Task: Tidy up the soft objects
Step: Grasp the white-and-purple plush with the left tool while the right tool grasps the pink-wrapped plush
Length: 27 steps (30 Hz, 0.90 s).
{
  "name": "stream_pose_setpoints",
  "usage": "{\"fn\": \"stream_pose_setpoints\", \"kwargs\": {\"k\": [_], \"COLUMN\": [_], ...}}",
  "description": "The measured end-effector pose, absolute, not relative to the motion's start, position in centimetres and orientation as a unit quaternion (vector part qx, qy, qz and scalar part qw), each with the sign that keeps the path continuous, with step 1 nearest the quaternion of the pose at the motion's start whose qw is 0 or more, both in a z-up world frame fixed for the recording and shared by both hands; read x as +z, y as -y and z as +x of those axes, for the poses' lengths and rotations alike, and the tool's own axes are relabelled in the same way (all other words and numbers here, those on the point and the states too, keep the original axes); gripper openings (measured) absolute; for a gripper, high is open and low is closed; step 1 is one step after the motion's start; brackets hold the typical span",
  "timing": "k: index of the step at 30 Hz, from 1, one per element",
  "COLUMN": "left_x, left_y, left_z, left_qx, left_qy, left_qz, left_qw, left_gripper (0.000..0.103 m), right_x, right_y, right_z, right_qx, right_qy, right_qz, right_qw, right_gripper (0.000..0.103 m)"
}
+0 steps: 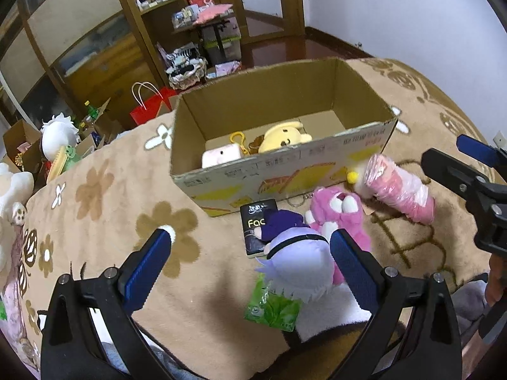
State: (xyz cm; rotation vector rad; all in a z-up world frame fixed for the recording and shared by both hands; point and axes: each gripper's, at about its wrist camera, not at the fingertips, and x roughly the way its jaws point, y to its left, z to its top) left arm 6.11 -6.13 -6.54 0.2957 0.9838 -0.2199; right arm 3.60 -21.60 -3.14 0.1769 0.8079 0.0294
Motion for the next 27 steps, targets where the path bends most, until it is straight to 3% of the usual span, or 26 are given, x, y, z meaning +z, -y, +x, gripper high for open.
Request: {"fn": "stream_pose_setpoints", "kwargs": {"k": [12,16,19,25,27], "left_x": [-9.7,-10.9,-11.6,-12.9,-13.2], "left_y": [7.7,8.4,8.7,8.4,8.3], "left_z": [7.7,7.8,7.8,8.2,8.3], "left_qx": [-0.121,-0.128,-0.13,-0.135,-0.141], "left_qy": [-0.52,-0.535,-0.541,-0.576,-0.587], "left_qz": [0.142,0.156,0.165,0.141,0.132], "left_qw": [0.834,0.82,0.815,0.794,0.786], "left_gripper": [0.1,0.1,0.099,0.072,0.057], "right_x": [-7.7,-9.5,-10.8,-12.1,-12.1], "right_y": [21.7,21.9,22.0,21.7,21.5], "right_z": [6.5,7.4,7.9,8.5,8.5], "right_qx": [0.004,-0.005,-0.002,0.006,0.012], "right_qy": [-0.448,-0.476,-0.495,-0.513,-0.512], "right_qz": [0.082,0.074,0.074,0.056,0.05], "right_qw": [0.89,0.876,0.865,0.857,0.857], "right_gripper": [0.102,0.093,0.093,0.084,0.078]}}
